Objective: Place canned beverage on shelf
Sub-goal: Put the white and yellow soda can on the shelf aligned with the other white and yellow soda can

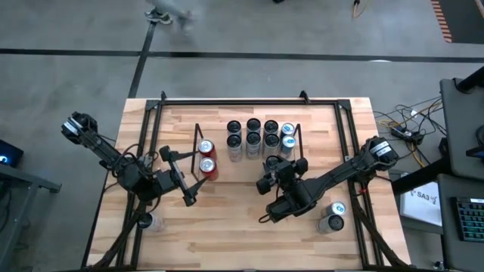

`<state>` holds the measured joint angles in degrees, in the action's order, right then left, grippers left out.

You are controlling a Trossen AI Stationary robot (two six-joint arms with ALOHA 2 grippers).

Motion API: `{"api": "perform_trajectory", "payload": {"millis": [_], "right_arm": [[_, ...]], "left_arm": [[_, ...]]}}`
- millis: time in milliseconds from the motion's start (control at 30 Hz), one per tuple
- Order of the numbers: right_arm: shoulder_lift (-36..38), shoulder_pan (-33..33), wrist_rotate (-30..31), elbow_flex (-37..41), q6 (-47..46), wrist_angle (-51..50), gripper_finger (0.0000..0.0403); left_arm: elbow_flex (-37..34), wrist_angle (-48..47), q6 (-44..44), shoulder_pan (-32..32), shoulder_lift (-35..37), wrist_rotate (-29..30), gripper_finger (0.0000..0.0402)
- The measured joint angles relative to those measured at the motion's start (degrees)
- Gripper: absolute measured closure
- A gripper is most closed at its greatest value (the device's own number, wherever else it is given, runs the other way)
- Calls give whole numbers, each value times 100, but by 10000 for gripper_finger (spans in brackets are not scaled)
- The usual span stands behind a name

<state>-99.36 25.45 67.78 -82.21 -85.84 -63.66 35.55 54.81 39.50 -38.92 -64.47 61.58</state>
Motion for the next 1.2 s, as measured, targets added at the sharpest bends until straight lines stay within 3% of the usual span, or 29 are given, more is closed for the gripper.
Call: {"api": "perform_trajectory", "payload": {"millis": [900,1200], "right_arm": [[-7,-151,-28,268,95,121,152],[-7,-151,-19,278,96,142,129]], "left_arm": [[0,-5,7,0,0,-9,47],[2,-9,7,0,0,-9,47]]}}
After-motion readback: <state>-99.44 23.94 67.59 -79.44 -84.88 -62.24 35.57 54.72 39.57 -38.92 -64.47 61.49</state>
